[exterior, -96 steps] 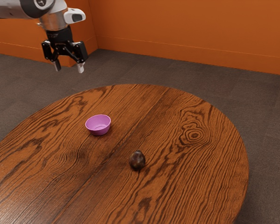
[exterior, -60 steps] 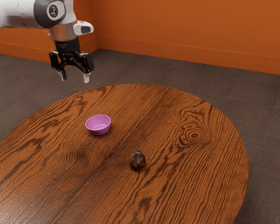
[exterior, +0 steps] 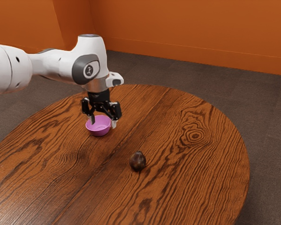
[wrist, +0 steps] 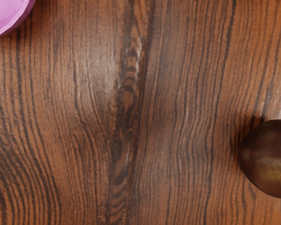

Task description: Place the pear in the bowl.

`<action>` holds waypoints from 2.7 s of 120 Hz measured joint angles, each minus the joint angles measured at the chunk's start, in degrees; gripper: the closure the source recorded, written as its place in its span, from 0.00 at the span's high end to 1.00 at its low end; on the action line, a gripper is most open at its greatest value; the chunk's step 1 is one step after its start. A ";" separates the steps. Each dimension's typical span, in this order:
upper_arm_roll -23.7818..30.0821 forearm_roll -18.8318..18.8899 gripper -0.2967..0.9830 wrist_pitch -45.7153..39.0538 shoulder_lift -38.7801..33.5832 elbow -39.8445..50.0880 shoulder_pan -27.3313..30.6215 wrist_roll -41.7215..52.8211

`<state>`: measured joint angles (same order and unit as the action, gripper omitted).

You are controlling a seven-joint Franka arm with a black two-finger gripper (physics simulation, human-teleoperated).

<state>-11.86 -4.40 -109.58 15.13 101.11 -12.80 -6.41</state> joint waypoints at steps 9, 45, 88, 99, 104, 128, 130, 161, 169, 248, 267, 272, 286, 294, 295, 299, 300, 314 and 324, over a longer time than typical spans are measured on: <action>0.02 -0.16 0.76 -3.05 0.66 0.20 -1.66 -0.41; -0.08 -3.59 0.76 -10.79 1.28 4.58 -7.25 -1.15; 0.00 -4.65 0.76 -18.34 7.23 5.31 -10.23 -1.01; 0.00 -4.64 0.76 -19.90 9.11 4.78 -10.32 -0.52; 0.00 -4.63 0.76 -20.48 9.65 4.73 -10.28 -0.22; 0.08 -5.79 0.76 -23.02 12.76 4.88 -10.30 1.26; 0.08 -5.92 0.76 -23.17 12.97 4.85 -10.31 1.36; 0.17 -7.31 0.75 -24.53 14.07 4.73 -10.25 2.63; 0.17 -7.61 0.74 -24.67 14.09 4.73 -10.19 2.87; 0.11 -7.97 0.59 -20.82 13.36 4.66 -9.62 4.21; 0.03 -7.77 0.56 -19.61 12.66 4.72 -9.53 4.24; -0.10 -7.67 0.55 -19.21 12.33 4.68 -9.49 4.22; -0.31 -7.16 0.51 -17.17 10.83 3.34 -8.30 4.30; -0.58 -6.73 0.50 -14.97 10.61 0.16 -6.25 4.74; -0.61 -6.63 0.50 -14.65 10.60 -0.27 -5.89 4.81; -0.69 -6.18 0.50 -13.41 10.57 -1.85 -4.49 5.12; -0.71 -6.08 0.50 -13.10 10.57 -2.18 -4.18 5.20; -0.75 -4.49 0.50 -8.54 10.79 -6.38 -0.24 6.31; -0.63 -3.03 0.49 -4.87 11.77 -9.82 3.35 7.09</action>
<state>-12.49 -7.43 -114.44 26.90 91.29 -9.45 0.68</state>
